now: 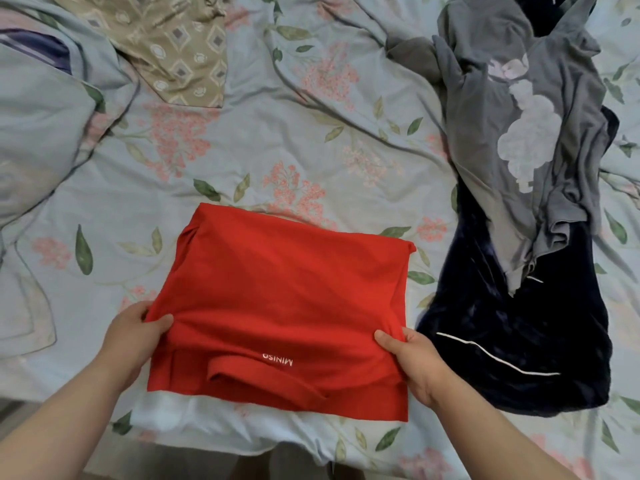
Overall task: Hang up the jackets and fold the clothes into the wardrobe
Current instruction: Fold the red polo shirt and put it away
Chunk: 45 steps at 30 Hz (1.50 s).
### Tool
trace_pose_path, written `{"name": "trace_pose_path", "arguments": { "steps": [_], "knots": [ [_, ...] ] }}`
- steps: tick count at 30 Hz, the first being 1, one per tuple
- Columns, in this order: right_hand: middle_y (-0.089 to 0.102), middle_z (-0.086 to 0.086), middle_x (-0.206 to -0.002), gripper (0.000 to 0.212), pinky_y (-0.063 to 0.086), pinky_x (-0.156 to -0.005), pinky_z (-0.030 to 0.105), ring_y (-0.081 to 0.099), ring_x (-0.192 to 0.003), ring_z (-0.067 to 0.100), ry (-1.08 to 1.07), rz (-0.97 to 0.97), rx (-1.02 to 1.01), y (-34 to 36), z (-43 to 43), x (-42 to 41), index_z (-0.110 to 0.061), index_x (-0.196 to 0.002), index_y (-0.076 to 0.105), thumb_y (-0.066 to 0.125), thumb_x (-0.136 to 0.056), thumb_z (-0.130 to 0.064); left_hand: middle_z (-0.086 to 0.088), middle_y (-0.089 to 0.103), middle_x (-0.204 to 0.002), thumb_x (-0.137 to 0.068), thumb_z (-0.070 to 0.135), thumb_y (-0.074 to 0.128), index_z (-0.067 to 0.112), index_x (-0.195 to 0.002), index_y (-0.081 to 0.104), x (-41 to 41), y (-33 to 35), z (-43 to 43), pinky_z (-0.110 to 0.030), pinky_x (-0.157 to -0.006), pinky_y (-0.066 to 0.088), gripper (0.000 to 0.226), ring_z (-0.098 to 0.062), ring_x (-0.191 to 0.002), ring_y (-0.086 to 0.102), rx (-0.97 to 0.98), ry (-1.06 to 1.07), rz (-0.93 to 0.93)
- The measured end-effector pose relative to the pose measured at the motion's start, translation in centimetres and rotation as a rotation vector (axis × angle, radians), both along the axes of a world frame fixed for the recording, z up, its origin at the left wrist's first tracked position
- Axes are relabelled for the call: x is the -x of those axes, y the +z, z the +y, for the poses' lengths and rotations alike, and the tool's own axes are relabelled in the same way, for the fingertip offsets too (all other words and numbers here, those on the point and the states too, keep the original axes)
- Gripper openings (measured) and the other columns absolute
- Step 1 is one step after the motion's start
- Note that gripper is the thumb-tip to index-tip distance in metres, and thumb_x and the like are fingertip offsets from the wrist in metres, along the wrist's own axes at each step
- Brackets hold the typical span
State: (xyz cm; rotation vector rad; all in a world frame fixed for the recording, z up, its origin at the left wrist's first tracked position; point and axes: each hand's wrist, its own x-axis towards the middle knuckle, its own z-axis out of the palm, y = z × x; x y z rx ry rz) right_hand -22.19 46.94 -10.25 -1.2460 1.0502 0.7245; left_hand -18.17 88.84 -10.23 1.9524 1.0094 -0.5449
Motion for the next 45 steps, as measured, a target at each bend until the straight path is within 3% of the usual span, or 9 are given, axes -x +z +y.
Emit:
{"name": "trace_pose_path", "arguments": {
  "steps": [4, 11, 17, 21, 25, 31, 34, 39, 45],
  "knots": [
    [0.076, 0.009, -0.100, 0.040, 0.057, -0.089, 0.047, 0.073, -0.094, 0.028, -0.067, -0.040, 0.148, -0.5, 1.4, 0.4, -0.010, -0.104, 0.071, 0.080, -0.079, -0.039, -0.005, 0.059, -0.082, -0.066, 0.041, 0.074, 0.015, -0.082, 0.059, 3.3, 1.2, -1.7, -0.044, -0.076, 0.045, 0.033, -0.032, -0.085, 0.054, -0.551, -0.264, -0.228],
    [0.070, 0.003, -0.071, 0.020, 0.058, -0.078, 0.045, 0.070, -0.079, 0.030, 0.087, -0.101, 0.623, 0.0, 1.4, -0.3, -0.014, -0.073, 0.067, 0.075, -0.082, -0.030, 0.007, 0.057, -0.087, -0.050, 0.065, 0.070, 0.032, -0.089, 0.073, 8.1, 0.4, -8.8, -0.034, -0.065, 0.051, 0.051, -0.018, -0.077, 0.060, -0.359, -1.362, -0.289],
    [0.060, 0.005, -0.121, 0.062, 0.051, -0.095, 0.039, 0.063, -0.107, 0.026, 0.251, 0.037, 0.562, 0.6, 0.7, -0.7, -0.011, -0.129, 0.051, 0.079, -0.079, -0.034, 0.006, 0.053, -0.084, -0.087, 0.061, 0.038, 0.023, -0.082, 0.067, 2.4, 1.3, -14.1, -0.033, -0.077, 0.040, 0.048, -0.018, -0.089, 0.056, -0.303, -1.299, -0.183],
    [0.072, 0.008, -0.105, 0.051, 0.058, -0.086, 0.048, 0.072, -0.090, 0.026, 0.191, -0.138, 0.266, 3.2, 1.9, 0.4, -0.023, -0.125, 0.056, 0.072, -0.081, -0.003, 0.003, 0.064, -0.089, -0.090, 0.047, 0.056, 0.021, -0.092, 0.066, -1.5, 2.0, -21.0, -0.031, -0.080, 0.045, 0.028, -0.020, -0.095, 0.061, 0.044, -1.007, -0.258],
    [0.074, -0.001, -0.103, 0.075, 0.059, -0.071, 0.033, 0.072, -0.090, 0.019, 0.323, -0.362, 0.088, 6.3, 5.5, 0.4, -0.040, -0.128, 0.051, 0.056, -0.074, 0.011, 0.000, 0.061, -0.107, -0.075, 0.061, 0.067, 0.017, -0.119, 0.058, -4.8, 2.9, -25.4, -0.028, -0.080, 0.046, 0.063, -0.019, -0.101, 0.061, 0.387, -0.586, -0.038],
    [0.060, -0.011, -0.125, 0.076, 0.052, -0.093, 0.023, 0.061, -0.110, 0.001, 0.602, -0.450, 0.015, 8.5, 12.0, -0.8, -0.046, -0.131, 0.040, 0.059, -0.073, -0.001, 0.009, 0.055, -0.076, -0.073, 0.024, 0.061, 0.024, -0.075, 0.048, -7.6, 4.6, -20.4, -0.028, -0.061, 0.035, 0.012, -0.020, -0.079, 0.058, 0.097, -0.913, -0.113],
    [0.047, -0.009, -0.145, 0.093, 0.045, -0.106, 0.032, 0.051, -0.127, 0.005, 0.669, -0.479, 0.016, 8.7, 16.2, -2.3, -0.040, -0.153, 0.023, 0.060, -0.073, -0.012, 0.004, 0.052, -0.062, -0.079, 0.009, 0.059, 0.018, -0.061, 0.048, -9.4, 5.7, -14.8, -0.026, -0.053, 0.032, 0.023, -0.015, -0.060, 0.049, 0.199, -0.634, -0.124],
    [0.044, -0.005, -0.141, 0.092, 0.046, -0.105, 0.030, 0.053, -0.120, 0.007, 0.852, -0.504, -0.092, 8.4, 24.5, -4.8, -0.036, -0.153, 0.016, 0.065, -0.076, -0.032, -0.008, 0.074, -0.089, -0.083, 0.014, 0.066, 0.012, -0.091, 0.069, -11.2, 5.8, -3.6, -0.037, -0.078, 0.057, 0.008, -0.023, -0.080, 0.070, 0.222, -0.153, -0.120],
    [0.065, -0.001, -0.121, 0.042, 0.045, -0.097, 0.024, 0.061, -0.106, 0.012, 0.992, -0.572, 0.110, 6.6, 26.6, -3.9, -0.018, -0.128, 0.061, 0.058, -0.086, -0.018, -0.013, 0.068, -0.112, -0.082, 0.028, 0.073, 0.013, -0.109, 0.064, -6.1, 2.2, 2.2, -0.041, -0.085, 0.054, 0.033, -0.027, -0.094, 0.066, -0.078, -0.318, 0.063]
  ]
}}
